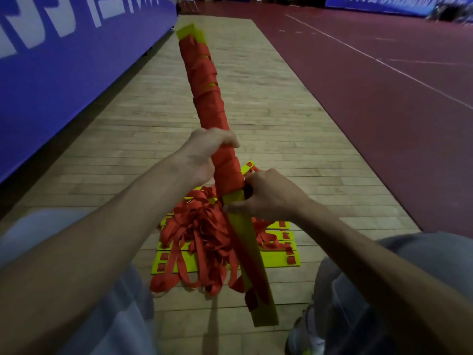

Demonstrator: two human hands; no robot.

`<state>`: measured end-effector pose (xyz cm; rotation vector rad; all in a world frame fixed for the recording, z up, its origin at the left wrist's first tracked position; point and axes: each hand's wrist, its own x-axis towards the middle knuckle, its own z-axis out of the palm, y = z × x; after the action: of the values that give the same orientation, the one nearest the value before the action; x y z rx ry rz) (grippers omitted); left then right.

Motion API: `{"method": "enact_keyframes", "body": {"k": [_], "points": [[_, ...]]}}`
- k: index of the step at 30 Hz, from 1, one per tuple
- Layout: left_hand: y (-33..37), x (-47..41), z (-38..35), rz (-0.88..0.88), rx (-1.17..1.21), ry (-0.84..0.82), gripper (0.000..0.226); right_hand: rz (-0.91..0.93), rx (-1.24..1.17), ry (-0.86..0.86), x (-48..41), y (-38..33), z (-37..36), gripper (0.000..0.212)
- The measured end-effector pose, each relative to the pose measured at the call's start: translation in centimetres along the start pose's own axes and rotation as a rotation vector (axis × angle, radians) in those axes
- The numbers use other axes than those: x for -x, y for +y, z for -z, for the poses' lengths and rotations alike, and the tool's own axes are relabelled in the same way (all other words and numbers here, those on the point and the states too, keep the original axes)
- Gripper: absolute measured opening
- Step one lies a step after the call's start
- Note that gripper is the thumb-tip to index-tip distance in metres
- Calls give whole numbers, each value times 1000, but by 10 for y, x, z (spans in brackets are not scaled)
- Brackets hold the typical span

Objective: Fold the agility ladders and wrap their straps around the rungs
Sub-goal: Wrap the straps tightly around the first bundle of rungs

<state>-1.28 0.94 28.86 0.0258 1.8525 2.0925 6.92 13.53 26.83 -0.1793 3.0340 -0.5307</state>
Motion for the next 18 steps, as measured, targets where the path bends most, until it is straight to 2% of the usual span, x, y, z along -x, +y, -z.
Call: {"method": "enact_keyframes", "body": {"k": [4,7,9,11,13,15,18], "points": [[8,6,7,-90,137,-172,27,29,-296,-10,3,3,25,31],[14,15,7,-171,173,-125,25,82,-628,-42,10,-1,41,38],[16,20,5,-171,216,-106,16,131,-806,-84,13,-6,44,45],[17,25,1,-116,321,-152,8,175,-869,-114,13,-13,43,54],[17,28,0,-70,539,-242,10,185,-872,-129,12,-17,42,56],[19,28,1,-56,674,-313,12,190,-865,-170,13,-16,43,49],[26,27,7,-26,693,-314,11,227,-820,-285,11,-6,46,37]]}}
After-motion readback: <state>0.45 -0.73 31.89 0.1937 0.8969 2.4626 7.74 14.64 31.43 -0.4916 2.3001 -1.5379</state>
